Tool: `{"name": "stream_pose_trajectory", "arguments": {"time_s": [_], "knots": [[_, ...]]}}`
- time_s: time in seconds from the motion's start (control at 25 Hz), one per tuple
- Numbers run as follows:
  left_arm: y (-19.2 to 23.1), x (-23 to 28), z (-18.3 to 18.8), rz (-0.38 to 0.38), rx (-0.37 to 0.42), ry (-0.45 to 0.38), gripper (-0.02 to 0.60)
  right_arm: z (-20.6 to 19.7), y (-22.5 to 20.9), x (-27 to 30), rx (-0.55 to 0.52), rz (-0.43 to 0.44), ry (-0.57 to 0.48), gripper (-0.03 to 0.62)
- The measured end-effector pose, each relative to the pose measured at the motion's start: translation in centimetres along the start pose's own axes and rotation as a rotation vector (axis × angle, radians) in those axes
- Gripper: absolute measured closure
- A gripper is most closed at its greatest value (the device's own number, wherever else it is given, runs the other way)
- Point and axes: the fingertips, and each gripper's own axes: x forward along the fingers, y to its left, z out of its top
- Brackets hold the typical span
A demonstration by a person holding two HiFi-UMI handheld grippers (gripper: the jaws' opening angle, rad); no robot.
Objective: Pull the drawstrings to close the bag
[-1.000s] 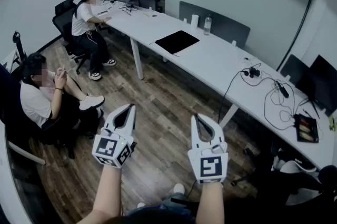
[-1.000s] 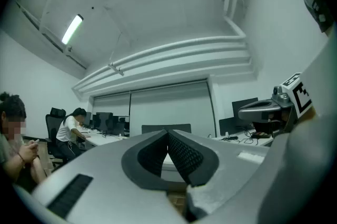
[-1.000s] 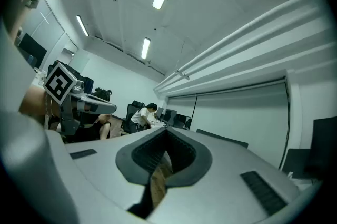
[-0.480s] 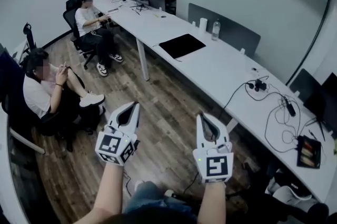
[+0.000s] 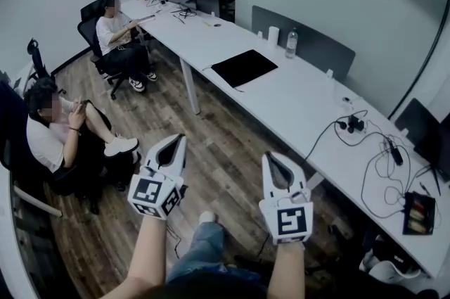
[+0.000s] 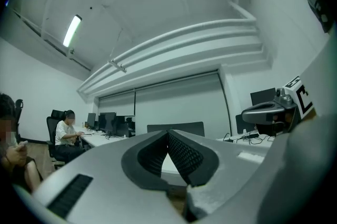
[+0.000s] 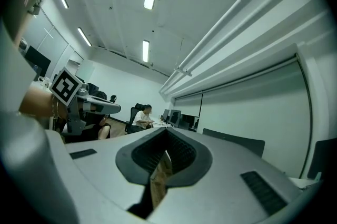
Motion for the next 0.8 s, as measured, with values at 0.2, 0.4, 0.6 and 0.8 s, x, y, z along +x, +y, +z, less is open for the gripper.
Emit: {"name": "stream_pose_trajectory", "arguments": {"time_s": [0.2, 0.4, 0.6, 0.8], "knots": [[4.6, 5.5, -0.3, -0.021, -0.006, 0.005, 0.581, -0.5, -1.1, 6.4, 0.007, -0.023, 0.010, 0.599], [10.0, 10.8, -0.9, -0.049, -0.007, 0.012, 0.581, -1.0, -1.1, 13.7, 0.006, -0.029, 0.037, 0.599], [16.2, 16.0, -1.9, -0.061, -0.010, 0.023, 0.581, -1.8, -1.7, 21.4, 0.013, -0.051, 0.063, 0.599], [21.9, 20.9, -2.8, -0.088, -0.013, 0.024, 0.581, -2.7, -1.9, 28.3, 0.004, -0.091, 0.087, 0.599]]}}
